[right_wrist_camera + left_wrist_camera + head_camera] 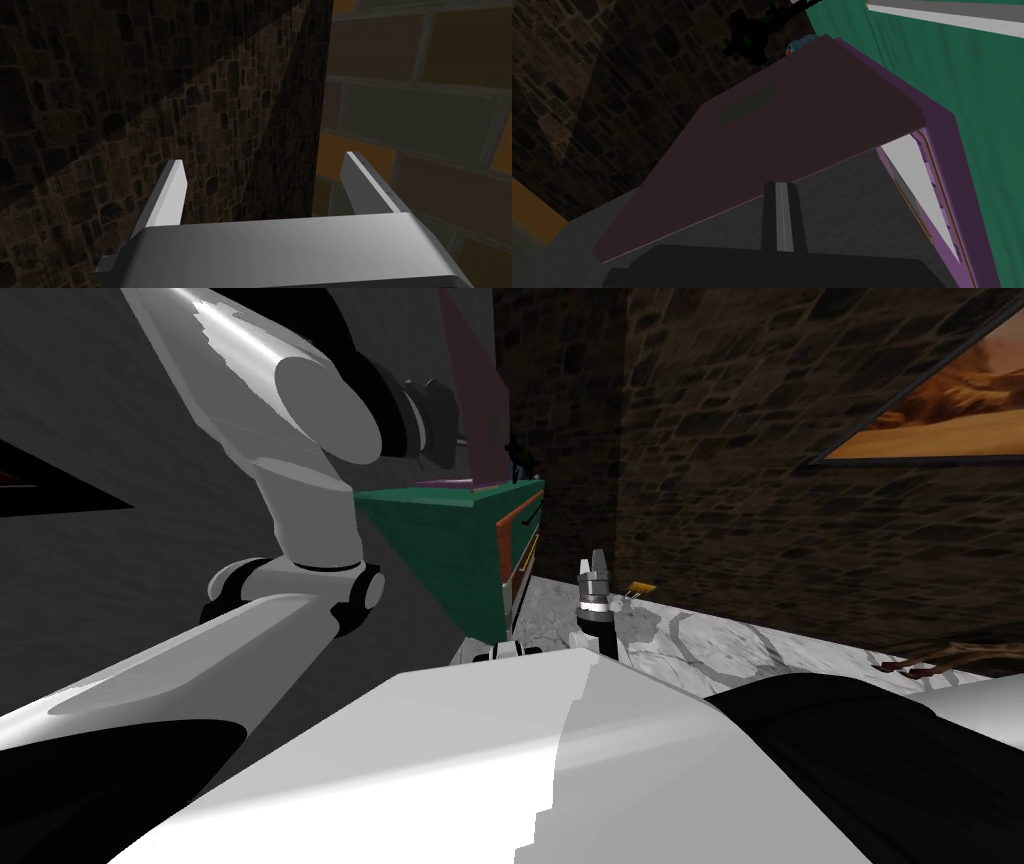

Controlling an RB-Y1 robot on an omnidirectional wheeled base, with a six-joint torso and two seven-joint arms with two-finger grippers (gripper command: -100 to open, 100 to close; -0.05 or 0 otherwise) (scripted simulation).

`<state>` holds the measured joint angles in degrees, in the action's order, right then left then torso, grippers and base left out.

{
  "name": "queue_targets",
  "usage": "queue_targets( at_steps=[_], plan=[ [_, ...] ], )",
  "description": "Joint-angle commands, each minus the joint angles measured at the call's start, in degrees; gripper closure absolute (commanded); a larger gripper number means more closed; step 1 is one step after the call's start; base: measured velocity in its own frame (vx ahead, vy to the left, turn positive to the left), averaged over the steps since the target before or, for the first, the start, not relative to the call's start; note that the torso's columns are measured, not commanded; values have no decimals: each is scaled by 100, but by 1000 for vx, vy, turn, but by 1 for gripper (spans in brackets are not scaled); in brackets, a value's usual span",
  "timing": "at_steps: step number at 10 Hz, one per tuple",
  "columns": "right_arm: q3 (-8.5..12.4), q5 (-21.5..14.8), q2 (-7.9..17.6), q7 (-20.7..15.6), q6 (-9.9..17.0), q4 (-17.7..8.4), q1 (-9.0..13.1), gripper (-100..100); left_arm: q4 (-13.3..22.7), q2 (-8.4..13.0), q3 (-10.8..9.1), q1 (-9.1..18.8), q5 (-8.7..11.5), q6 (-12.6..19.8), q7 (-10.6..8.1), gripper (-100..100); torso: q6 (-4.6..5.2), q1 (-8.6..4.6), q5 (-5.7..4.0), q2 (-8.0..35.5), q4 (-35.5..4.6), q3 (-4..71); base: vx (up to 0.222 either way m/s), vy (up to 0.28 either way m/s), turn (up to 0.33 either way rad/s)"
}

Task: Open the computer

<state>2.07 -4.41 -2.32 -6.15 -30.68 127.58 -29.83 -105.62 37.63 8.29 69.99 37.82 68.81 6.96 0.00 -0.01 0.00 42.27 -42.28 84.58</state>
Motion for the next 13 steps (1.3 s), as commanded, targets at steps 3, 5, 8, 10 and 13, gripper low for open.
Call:
queue_targets(
  at_steps=[3, 5, 8, 10, 13],
  plan=[
    [0, 0, 0, 0, 0, 0, 0, 0, 524, -234, -366, -7, 47, -155, -400, 100, 0, -1, 0, -3, 2, 2, -33, 4, -14],
    [0, 0, 0, 0, 0, 0, -1, 0, 630, -116, -297, 171, 61, -69, -278, -100, 0, 1, 0, -1, 0, 0, -10, -1, -69],
    [0, 0, 0, 0, 0, 0, 0, 0, 968, 101, -277, 504, 139, 67, -101, -100, 0, -2, -1, 1, 0, 0, -3, -11, -121],
    [0, 0, 0, 0, 0, 0, 0, 0, 1246, 284, -266, 789, 202, 176, 46, -100, 1, 0, -1, 1, -1, 0, -2, -13, -128],
    [0, 0, 0, 0, 0, 0, -1, 0, 1507, 454, -256, 1055, 259, 273, 184, -100, -2, 5, 2, 1, -1, -1, -1, -7, -80]
  ],
)
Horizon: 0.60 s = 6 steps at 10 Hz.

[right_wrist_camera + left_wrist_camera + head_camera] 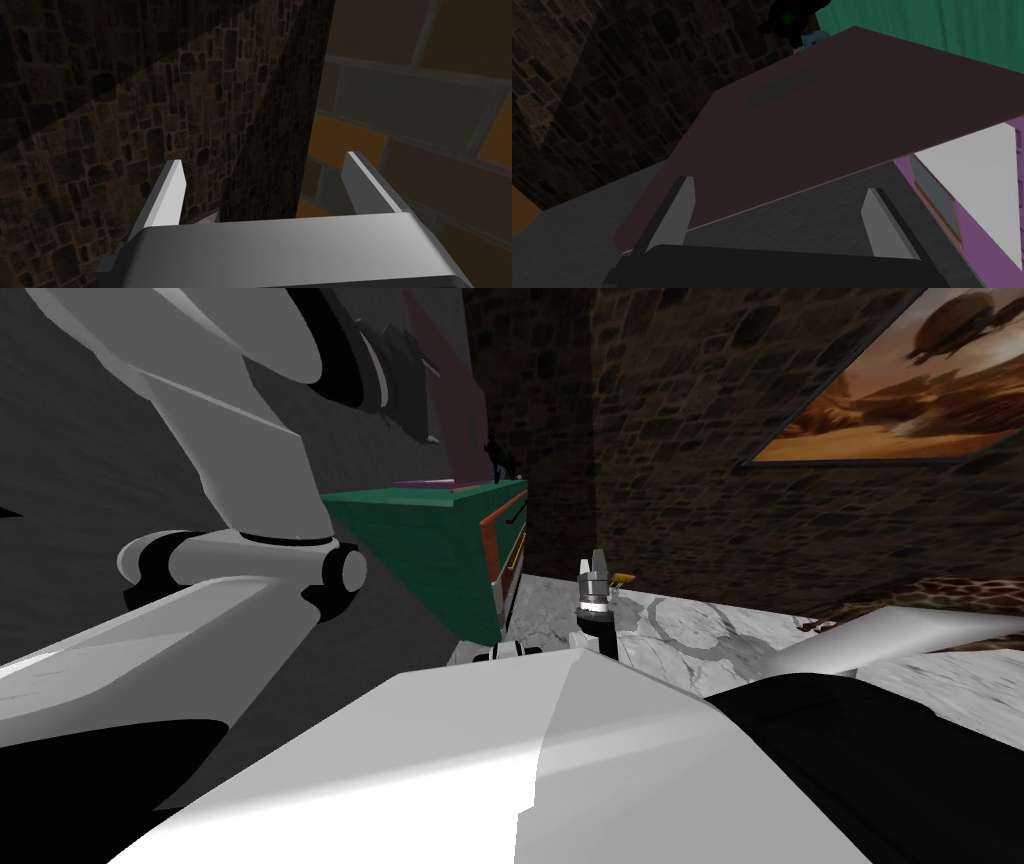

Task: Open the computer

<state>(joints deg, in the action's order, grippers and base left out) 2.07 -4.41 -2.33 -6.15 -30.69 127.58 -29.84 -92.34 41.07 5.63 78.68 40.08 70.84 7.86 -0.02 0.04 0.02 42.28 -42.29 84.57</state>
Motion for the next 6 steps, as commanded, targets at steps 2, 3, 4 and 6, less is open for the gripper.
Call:
queue_targets(
  at_steps=[2, 3, 4, 6],
  plan=[
    [0, 0, 0, 0, 0, 0, 0, 0, 409, 255, 20, 413, 81, 155, 213, -100, 3, -5, -2, 0, 1, 0, -2, -8, -130],
    [0, 0, 0, 0, 0, 0, 0, 0, 516, 325, 24, 522, 105, 196, 270, -100, 2, -5, -2, 0, 1, -1, -2, -10, -90],
    [0, 0, 0, 0, 0, 0, 0, 0, 628, 399, 29, 637, 131, 239, 329, -100, 1, -3, -1, 1, 0, -1, -2, -12, -93],
    [0, 0, 0, 0, 0, 0, 0, 0, 813, 519, 37, 823, 172, 311, 426, -100, 2, -4, -1, 1, 0, -1, -1, -10, -105]
  ],
)
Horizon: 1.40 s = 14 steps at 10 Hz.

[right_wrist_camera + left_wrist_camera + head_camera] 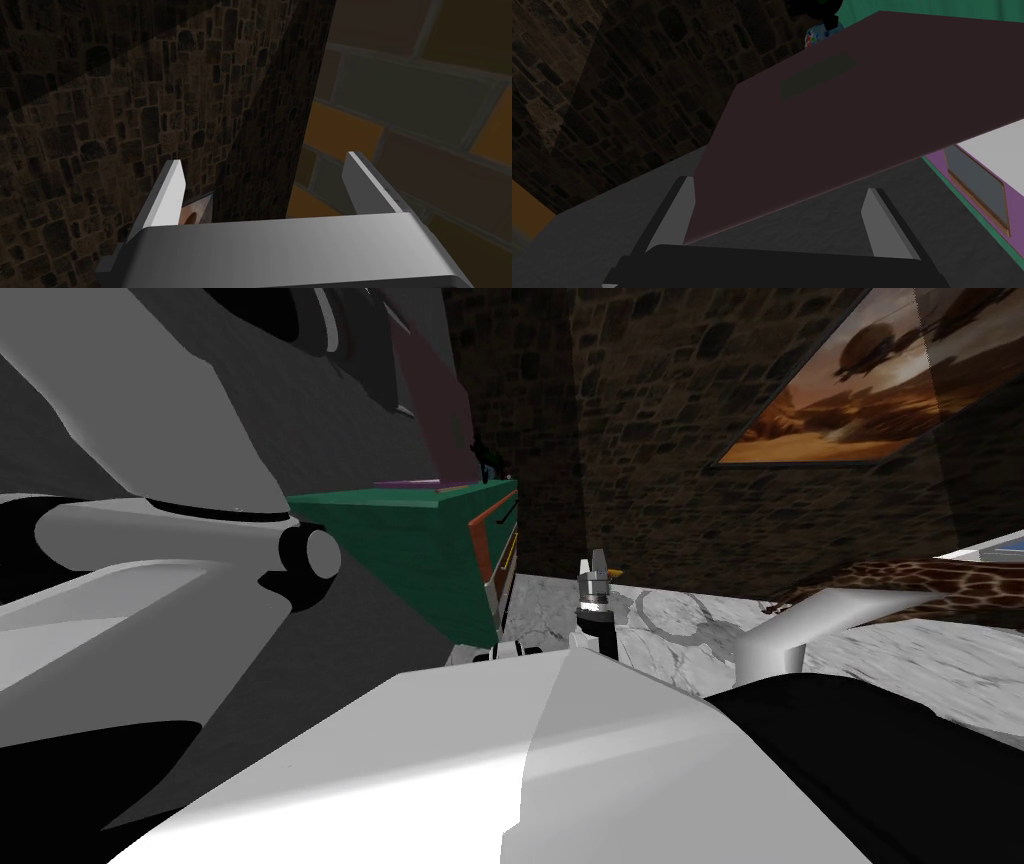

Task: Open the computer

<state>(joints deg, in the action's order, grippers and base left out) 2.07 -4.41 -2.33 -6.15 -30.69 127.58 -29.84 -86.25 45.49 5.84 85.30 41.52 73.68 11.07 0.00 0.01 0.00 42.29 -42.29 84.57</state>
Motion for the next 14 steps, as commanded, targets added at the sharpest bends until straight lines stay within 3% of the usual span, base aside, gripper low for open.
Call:
queue_targets(
  at_steps=[1, 4, 9, 12, 13, 14],
  plan=[
    [0, 0, 0, 0, 0, 0, 0, 0, 272, 120, 20, 226, 43, 52, 140, -100, -1, 1, 0, -1, 0, 0, -1, -6, -69],
    [0, 0, 0, 0, 0, 0, 0, 0, 660, 363, 37, 604, 125, 195, 340, -100, -1, -1, 0, -1, 0, 0, 0, -9, -116],
    [0, 0, 0, 0, 0, 0, -1, 0, 1070, 614, 55, 990, 208, 338, 547, -100, -1, 1, 0, 0, 0, 0, -1, -8, -83],
    [0, 0, 0, 0, 0, 0, -2, 0, 1075, 600, 63, 990, 205, 320, 545, -100, 0, -7, -3, -26, 7, 15, 51, -14, -21],
    [1, 0, 0, 0, 0, 0, -1, 0, 1079, 603, 63, 999, 206, 328, 547, 100, 1, -2, -1, -13, 7, 11, 6, -3, 10],
    [1, 0, 0, 0, 0, 0, -1, 0, 1269, 575, -105, 953, 200, 231, 358, 100, 4, -1, -3, 7, -3, -3, -2, 28, 6]
  ],
)
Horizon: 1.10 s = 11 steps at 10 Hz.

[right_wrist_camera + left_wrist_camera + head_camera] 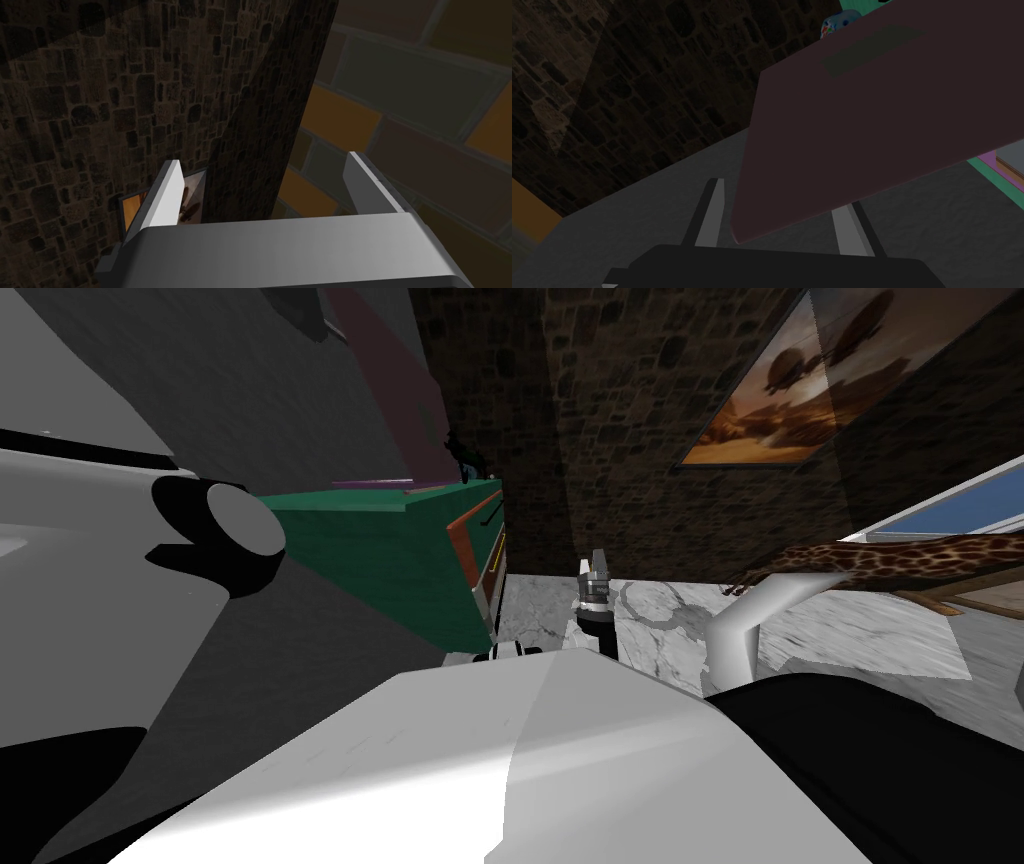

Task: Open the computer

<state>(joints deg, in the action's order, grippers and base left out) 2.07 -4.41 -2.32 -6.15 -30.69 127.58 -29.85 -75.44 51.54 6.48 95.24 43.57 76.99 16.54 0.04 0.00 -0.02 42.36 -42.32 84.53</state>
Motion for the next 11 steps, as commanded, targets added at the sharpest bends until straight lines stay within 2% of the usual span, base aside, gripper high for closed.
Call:
queue_targets(
  at_steps=[1, 8, 9, 10, 11],
  plan=[
    [0, 0, 0, 0, 0, 0, 1, 0, 282, -44, -254, -60, -7, -150, -285, 100, -5, 16, 12, 3, 2, -3, -19, 49, 2],
    [0, 0, 0, 0, 0, 0, 0, 0, 940, -147, -847, -201, -24, -498, -950, 100, -13, 23, 18, -23, 16, 14, -25, 39, 7],
    [0, 0, 0, 0, 0, 0, 0, 0, 880, -140, -792, -159, -27, -482, -867, 100, -11, 19, 18, -21, 19, 9, -11, 20, 4],
    [0, 0, 0, 0, 0, 0, 0, 0, 1054, -207, -981, -302, -18, -656, -1092, 100, -4, 0, 6, -18, 12, 8, -15, 31, 32],
    [0, 0, 0, 0, 0, 0, 0, 0, 1142, -243, -1069, -368, -12, -739, -1188, 100, -1, -1, 5, -20, 15, 12, -30, 39, 25]
  ],
)
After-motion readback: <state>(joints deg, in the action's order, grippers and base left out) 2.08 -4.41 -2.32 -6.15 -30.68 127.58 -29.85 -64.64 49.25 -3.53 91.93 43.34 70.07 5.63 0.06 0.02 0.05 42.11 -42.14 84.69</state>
